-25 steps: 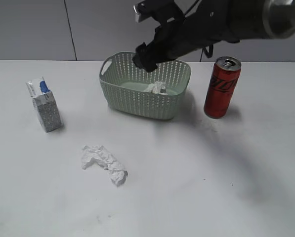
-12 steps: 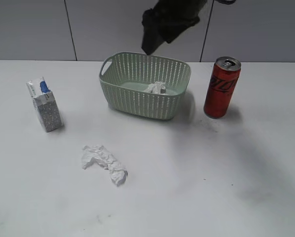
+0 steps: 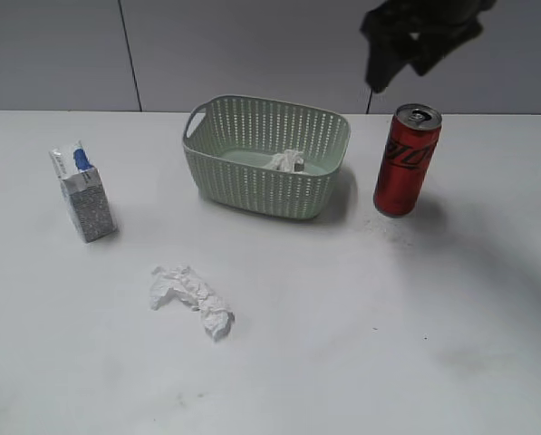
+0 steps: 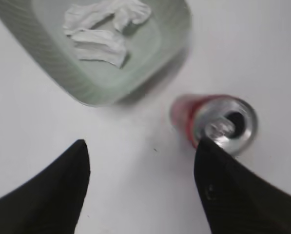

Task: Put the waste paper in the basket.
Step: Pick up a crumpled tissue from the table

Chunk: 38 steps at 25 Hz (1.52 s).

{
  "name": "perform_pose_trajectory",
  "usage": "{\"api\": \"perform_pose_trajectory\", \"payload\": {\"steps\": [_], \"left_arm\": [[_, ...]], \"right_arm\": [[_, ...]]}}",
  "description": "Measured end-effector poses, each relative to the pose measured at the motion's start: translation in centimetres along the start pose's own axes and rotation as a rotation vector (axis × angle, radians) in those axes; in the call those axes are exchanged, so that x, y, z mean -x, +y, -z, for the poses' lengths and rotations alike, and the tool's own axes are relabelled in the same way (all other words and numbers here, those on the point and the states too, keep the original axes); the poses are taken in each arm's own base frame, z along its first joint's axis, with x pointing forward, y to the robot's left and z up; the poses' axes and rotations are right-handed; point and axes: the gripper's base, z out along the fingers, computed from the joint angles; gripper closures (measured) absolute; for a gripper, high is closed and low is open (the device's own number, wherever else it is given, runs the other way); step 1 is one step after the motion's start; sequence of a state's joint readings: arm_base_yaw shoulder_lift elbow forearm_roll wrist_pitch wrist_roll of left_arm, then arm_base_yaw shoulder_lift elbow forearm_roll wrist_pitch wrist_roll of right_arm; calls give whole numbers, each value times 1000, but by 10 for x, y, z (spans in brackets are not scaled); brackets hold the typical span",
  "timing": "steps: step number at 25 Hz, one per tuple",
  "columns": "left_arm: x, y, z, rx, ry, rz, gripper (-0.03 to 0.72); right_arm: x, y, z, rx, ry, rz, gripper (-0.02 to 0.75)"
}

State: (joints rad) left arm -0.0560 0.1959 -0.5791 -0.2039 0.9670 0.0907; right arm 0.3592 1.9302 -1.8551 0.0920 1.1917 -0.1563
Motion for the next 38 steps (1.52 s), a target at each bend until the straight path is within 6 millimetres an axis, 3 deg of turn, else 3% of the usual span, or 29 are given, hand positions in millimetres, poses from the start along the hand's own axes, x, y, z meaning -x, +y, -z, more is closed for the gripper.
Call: {"api": "perform_pose_trajectory", "payload": {"steps": [3,6,9,12,18,24,32,38], "left_arm": [[12,-1,-18,-37,48,15,97],[21,-2,-39,-91,109,35,97],[27,-3,-63,-128,200,15,97],[34,-8,-88,-174,304,-38,97],[57,-27,-143,-250,470,-139,97],[69,-63,-202,-317,608,-313,97],[48,-112,-264,-368,800,-515,97],[22,-133,-300,-367,883,-630,97]], "right_arm": [[-27,-46,12,-47,30,-124,230],[-62,-78,30,-89,55,-221,230],[-99,-98,47,-119,80,-294,230],[-134,-106,63,-146,87,-360,230],[-180,-85,95,-191,-1,-389,230],[-217,-57,113,-216,-77,-380,230],[-271,-22,117,-239,-158,-370,230],[-314,4,112,-260,-226,-369,230]]}}
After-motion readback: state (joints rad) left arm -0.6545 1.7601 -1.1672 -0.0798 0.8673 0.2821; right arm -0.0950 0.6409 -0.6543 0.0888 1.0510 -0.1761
